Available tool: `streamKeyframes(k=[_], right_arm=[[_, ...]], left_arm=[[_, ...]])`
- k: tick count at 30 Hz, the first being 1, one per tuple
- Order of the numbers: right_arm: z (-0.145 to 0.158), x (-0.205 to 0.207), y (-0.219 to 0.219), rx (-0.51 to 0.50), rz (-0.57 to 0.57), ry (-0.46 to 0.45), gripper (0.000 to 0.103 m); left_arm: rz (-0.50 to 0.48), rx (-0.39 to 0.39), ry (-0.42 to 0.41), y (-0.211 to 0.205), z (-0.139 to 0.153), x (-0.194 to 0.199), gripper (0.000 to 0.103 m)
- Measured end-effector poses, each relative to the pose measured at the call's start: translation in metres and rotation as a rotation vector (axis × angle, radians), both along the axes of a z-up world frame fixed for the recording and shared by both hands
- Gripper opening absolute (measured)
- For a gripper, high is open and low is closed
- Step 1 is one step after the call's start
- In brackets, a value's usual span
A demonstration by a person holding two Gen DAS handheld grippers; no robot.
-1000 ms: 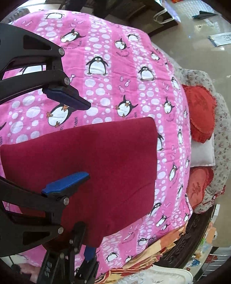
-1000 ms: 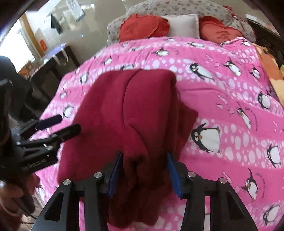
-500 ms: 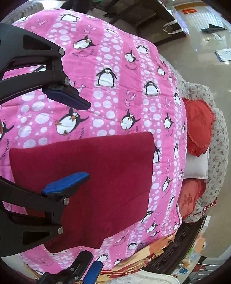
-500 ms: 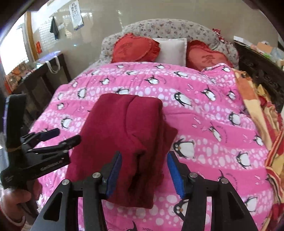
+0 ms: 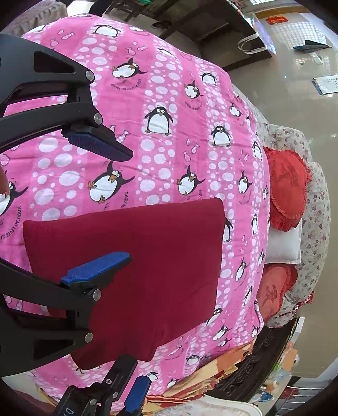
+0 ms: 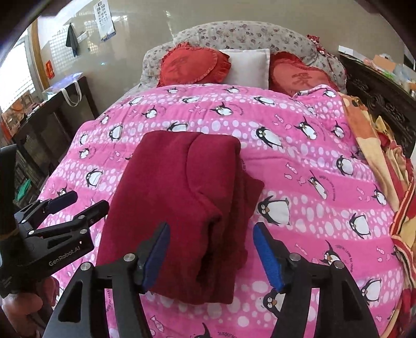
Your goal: Fold small clothes
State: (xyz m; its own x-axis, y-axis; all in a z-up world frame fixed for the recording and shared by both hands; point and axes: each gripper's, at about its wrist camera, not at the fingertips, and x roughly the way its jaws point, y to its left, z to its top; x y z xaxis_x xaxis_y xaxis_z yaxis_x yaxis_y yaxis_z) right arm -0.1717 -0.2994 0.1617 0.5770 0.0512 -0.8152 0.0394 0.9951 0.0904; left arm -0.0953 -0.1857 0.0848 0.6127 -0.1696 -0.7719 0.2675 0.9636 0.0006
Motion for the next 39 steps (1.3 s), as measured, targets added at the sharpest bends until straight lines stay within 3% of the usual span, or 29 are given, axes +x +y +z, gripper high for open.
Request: streamKeyframes(k=[39], right_arm=[[-0.007, 0.009, -0.013, 0.034, -0.027, 0.044, 0.064]], left_arm=[[-0.018, 0.012, 0.047, -0.007, -0.012, 0.006, 0.073]])
